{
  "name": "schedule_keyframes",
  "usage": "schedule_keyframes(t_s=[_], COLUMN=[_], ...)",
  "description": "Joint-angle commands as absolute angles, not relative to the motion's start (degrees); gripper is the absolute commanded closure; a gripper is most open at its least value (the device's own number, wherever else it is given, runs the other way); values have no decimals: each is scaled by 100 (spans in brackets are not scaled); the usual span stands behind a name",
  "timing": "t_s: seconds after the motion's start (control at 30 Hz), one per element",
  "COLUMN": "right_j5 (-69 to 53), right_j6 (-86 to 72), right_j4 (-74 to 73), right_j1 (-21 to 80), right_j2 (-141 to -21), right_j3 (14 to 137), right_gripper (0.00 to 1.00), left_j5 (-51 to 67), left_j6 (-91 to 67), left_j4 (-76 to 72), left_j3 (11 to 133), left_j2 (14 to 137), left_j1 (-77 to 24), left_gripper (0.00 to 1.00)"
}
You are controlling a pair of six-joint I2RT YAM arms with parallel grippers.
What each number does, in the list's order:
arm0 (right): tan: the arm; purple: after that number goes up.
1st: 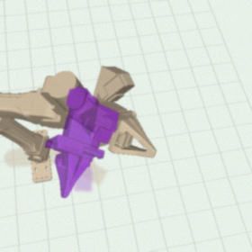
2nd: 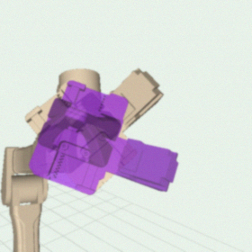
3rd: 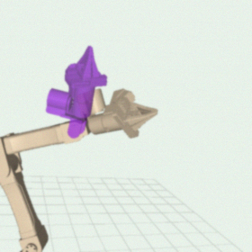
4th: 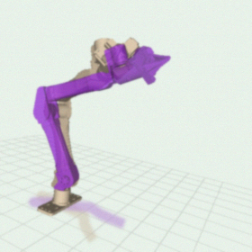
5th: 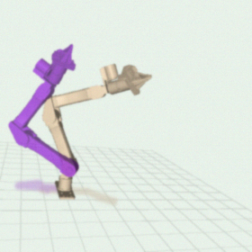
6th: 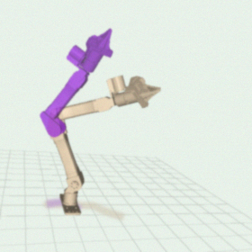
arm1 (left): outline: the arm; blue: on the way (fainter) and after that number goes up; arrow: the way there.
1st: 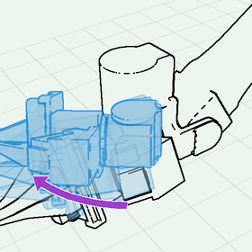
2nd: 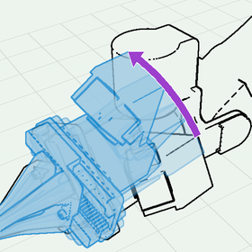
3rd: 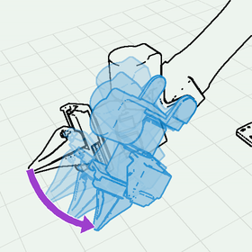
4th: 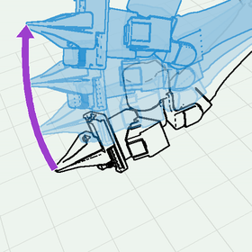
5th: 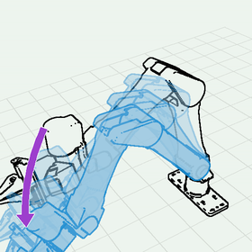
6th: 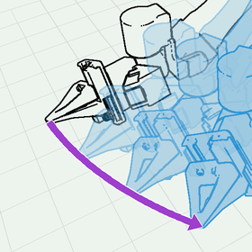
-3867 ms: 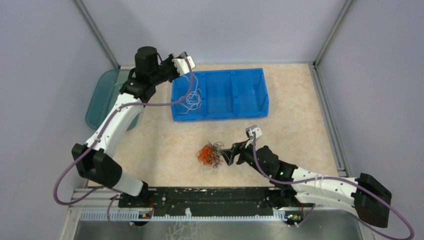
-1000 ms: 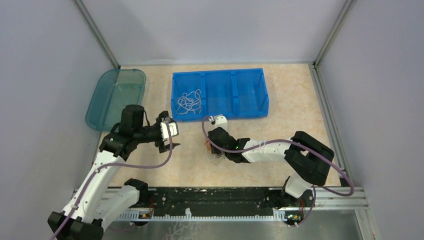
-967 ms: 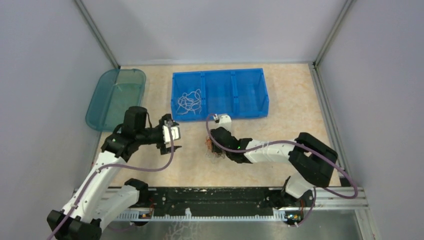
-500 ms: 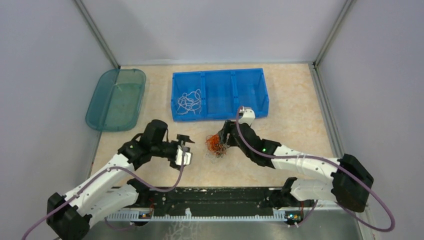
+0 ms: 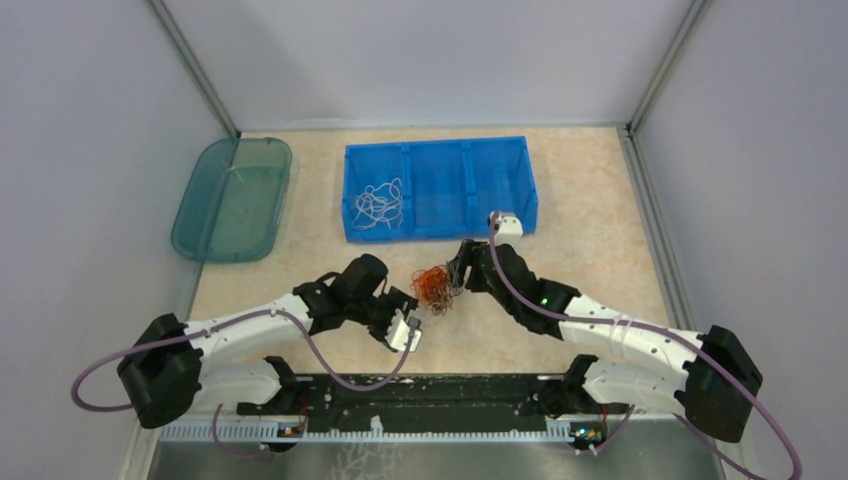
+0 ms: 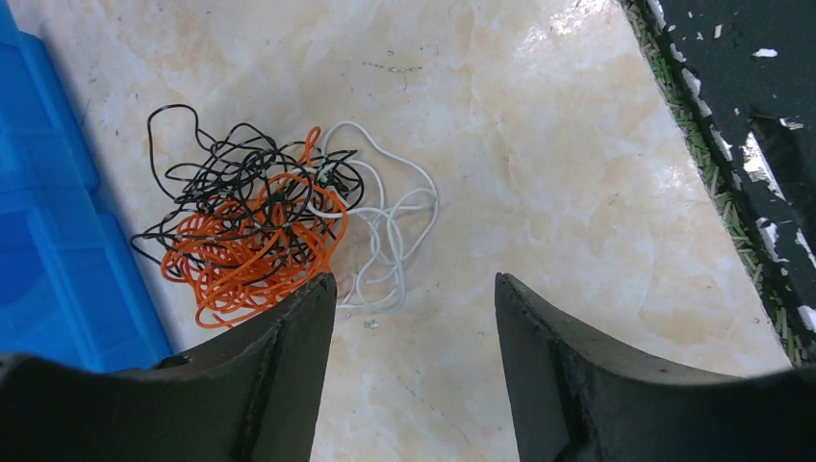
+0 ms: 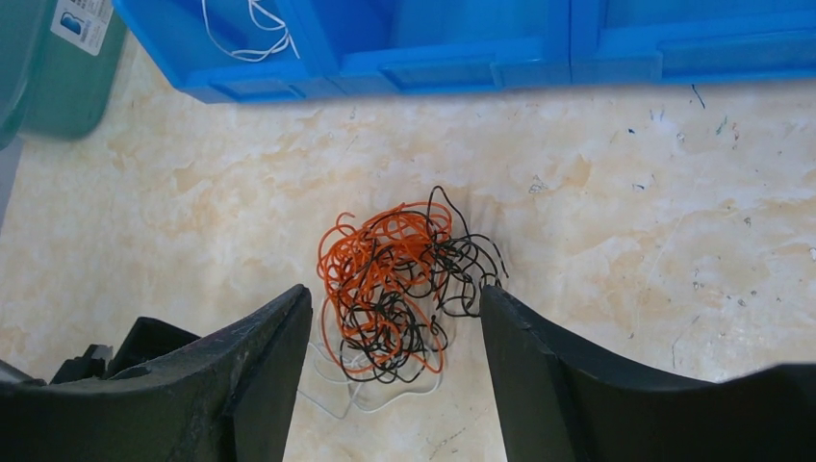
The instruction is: Untangle the cables
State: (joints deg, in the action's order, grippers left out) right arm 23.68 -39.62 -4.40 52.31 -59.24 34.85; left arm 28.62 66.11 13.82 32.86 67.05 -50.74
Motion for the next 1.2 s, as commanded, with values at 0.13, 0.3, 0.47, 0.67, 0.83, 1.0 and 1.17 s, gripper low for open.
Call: schedule_keyframes(t_s=[0.13, 0.3, 0.47, 0.67, 0.83, 1.0, 1.17], right_j5=[2302, 2200, 2148, 2016, 1581, 827, 197], right_j6=[-3892, -3889, -3848, -3746, -3381, -3085, -2949], right_j4=[-168, -55, 56, 229, 543, 1128, 1670], right_j1=[5177, 5177, 5177, 5177, 5164, 5063, 5071], right_j2=[-5719, -5668, -5653, -5597, -5558, -5601, -6524], right_j3=[3354, 3271, 3205, 3148, 3223, 3245, 3598], right_gripper=[36, 39, 39, 39, 38, 37, 36], left_j5=[2364, 2294, 2180, 2085, 2037, 2145, 2082], left_j6=[6956, 7092, 7086, 7115, 7231, 7577, 7752], left_j4=[898, 785, 472, 506, 1092, 1868, 2311], left_j3=[3376, 3449, 3448, 3475, 3607, 3648, 3654], left_j2=[7342, 7649, 7798, 7674, 7068, 6057, 5362], left_j1=[-5276, -5286, -5306, -5332, -5332, -5372, -5383], left_gripper=[42, 46, 55, 83, 100, 100, 100])
